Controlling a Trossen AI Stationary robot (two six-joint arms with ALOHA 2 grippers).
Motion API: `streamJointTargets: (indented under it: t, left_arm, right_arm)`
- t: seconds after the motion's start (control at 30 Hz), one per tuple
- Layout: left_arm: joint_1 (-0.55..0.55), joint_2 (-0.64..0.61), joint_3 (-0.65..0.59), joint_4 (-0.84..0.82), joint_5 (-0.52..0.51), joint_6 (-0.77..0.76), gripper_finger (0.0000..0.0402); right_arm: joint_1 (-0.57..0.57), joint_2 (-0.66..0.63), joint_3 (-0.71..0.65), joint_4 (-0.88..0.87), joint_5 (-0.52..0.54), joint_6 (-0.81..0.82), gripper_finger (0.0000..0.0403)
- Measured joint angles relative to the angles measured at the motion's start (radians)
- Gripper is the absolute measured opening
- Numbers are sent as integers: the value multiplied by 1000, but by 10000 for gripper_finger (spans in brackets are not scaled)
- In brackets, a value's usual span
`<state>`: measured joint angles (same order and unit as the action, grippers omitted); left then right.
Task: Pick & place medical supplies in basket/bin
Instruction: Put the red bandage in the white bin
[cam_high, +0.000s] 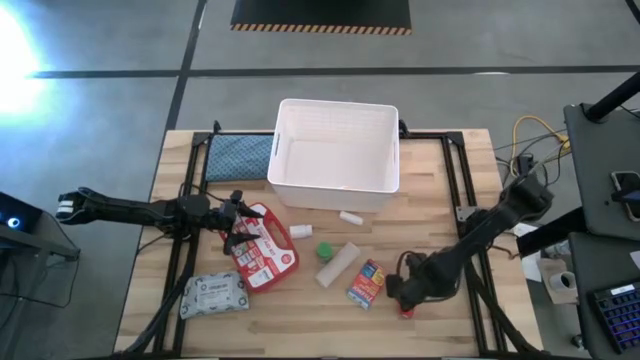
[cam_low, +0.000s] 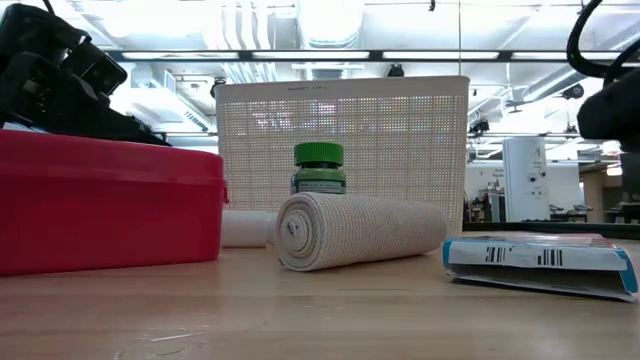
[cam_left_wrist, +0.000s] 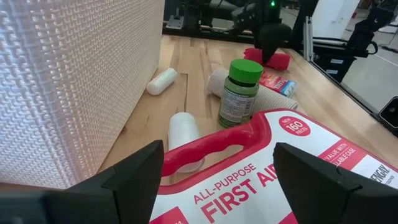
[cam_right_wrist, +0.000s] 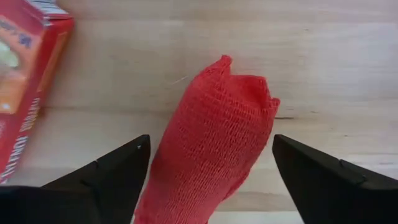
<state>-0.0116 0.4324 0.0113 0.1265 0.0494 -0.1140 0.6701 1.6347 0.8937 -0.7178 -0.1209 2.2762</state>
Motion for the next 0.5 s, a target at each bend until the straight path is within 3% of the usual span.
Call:
streamJointTargets:
  t: [0.2, 0.5]
  left_arm:
    - [0, 0, 0, 0, 0, 0, 281]
    - [0, 0, 0, 0, 0, 0, 281]
  right_arm:
    - [0, 19, -5, 23, -17, 1, 273]
    - [0, 20, -52, 128, -30, -18, 247]
